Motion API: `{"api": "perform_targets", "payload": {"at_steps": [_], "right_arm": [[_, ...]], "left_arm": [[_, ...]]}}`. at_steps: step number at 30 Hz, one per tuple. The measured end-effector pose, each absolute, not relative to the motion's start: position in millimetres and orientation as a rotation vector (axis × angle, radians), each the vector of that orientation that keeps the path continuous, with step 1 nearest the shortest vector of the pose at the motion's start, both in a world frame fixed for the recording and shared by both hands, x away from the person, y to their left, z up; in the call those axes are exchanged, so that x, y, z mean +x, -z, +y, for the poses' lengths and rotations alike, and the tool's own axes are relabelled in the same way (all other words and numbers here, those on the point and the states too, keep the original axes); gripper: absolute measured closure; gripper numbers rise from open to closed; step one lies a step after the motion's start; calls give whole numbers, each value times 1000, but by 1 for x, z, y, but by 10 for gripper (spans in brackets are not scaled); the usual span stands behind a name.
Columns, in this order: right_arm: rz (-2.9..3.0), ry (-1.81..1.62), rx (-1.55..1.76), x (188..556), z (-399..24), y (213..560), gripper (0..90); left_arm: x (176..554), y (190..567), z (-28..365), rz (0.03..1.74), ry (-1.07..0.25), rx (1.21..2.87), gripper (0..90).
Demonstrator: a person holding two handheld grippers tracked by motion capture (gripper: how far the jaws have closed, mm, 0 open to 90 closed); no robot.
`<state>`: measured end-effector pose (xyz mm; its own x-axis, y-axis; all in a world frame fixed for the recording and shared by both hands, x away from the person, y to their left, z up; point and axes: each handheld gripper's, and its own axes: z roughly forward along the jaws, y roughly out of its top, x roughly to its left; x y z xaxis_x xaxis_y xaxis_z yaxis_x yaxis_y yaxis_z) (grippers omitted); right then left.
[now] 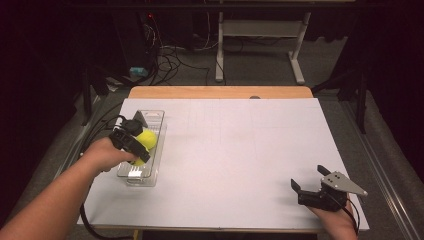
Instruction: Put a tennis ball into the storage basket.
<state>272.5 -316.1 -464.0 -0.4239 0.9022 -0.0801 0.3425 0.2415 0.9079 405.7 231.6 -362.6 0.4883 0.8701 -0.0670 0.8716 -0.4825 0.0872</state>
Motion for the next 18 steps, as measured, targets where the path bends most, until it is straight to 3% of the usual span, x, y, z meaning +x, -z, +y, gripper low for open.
{"api": "perform_targets", "payload": {"at_steps": [2, 4, 11, 18], "right_arm": [[1897, -1152, 1135, 272, -316, 464, 0], [1896, -1157, 1133, 273, -315, 464, 0], [1899, -1155, 1132, 273, -315, 464, 0], [1898, -1160, 1132, 272, -314, 463, 0]], "left_arm": [[405, 356, 232, 1513, 11, 2606, 53], [404, 352, 231, 1497, 7, 2603, 7], [402, 348, 215, 1438, 7, 2610, 8], [400, 348, 175, 1336, 3, 2624, 8]]}}
